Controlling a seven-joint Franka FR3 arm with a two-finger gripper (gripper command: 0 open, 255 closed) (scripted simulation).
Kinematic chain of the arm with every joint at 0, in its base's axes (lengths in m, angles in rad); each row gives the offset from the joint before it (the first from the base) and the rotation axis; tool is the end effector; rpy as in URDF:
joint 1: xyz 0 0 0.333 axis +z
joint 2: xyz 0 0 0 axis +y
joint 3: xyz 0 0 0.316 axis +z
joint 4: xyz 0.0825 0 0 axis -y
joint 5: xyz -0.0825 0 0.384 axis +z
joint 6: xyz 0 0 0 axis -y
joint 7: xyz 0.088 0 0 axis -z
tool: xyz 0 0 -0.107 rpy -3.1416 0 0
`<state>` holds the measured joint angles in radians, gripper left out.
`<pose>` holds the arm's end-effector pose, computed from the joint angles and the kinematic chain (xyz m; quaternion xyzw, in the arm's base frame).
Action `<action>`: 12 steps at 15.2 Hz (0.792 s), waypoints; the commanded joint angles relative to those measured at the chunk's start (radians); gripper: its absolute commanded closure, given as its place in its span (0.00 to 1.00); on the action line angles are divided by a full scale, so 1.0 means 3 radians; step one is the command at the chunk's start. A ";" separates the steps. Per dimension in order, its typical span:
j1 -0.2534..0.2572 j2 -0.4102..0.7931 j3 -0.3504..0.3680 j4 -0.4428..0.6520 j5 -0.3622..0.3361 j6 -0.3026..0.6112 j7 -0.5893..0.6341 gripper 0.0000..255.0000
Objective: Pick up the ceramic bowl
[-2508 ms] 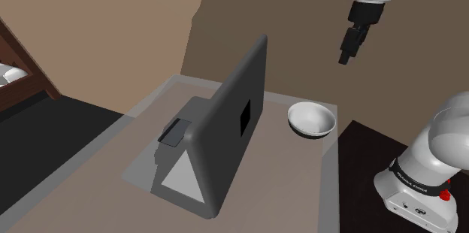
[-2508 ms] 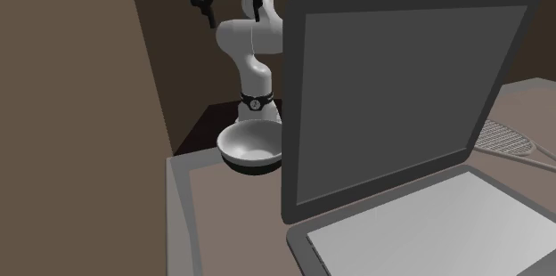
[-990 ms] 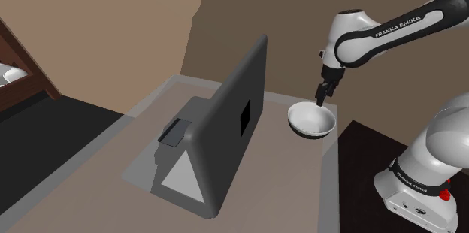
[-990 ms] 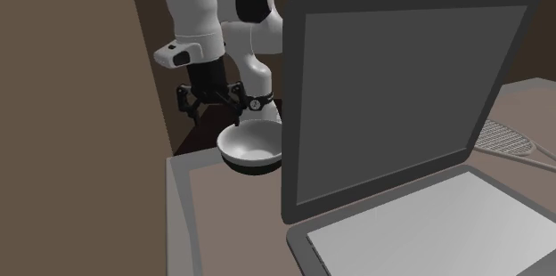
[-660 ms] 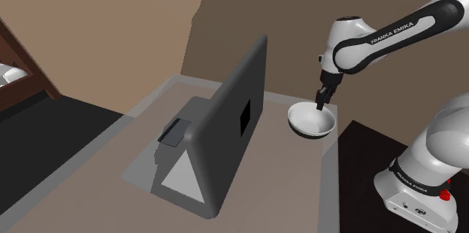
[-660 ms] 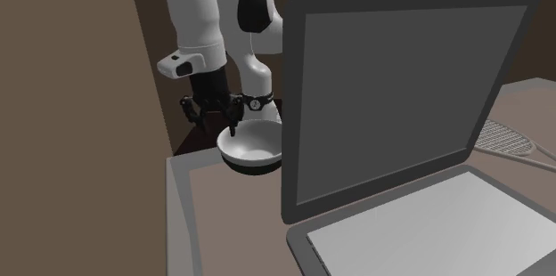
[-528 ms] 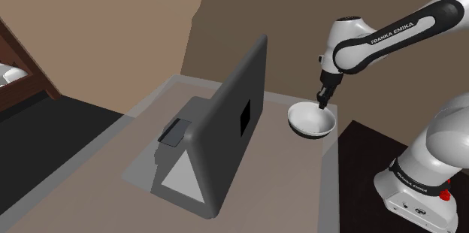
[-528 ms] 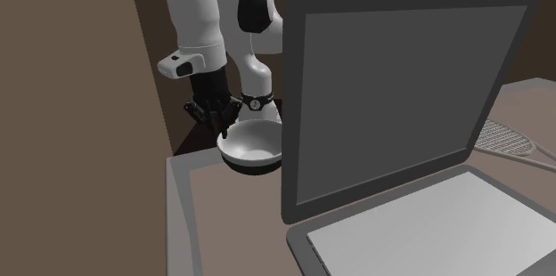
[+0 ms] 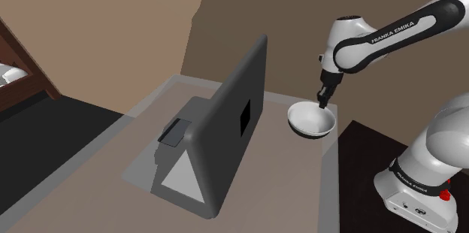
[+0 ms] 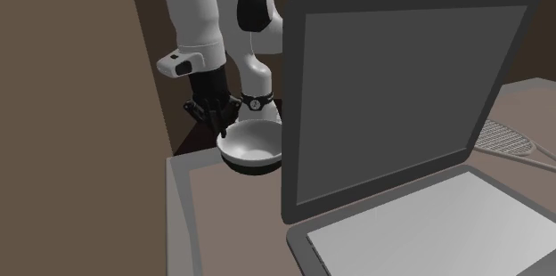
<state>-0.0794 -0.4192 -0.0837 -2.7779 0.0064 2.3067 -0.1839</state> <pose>0.3541 -0.0554 0.3293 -0.9994 -0.0122 0.0230 0.0236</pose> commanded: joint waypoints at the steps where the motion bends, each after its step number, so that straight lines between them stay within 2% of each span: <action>1: 0.0000 -0.0062 0.0007 0.0030 -0.0003 -0.0093 0.0009 1.00; 12: -0.0012 -0.0401 0.0030 0.0313 -0.0018 -0.0715 0.0042 1.00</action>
<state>-0.0820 -0.5327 -0.0742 -2.6935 0.0019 2.1088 -0.1708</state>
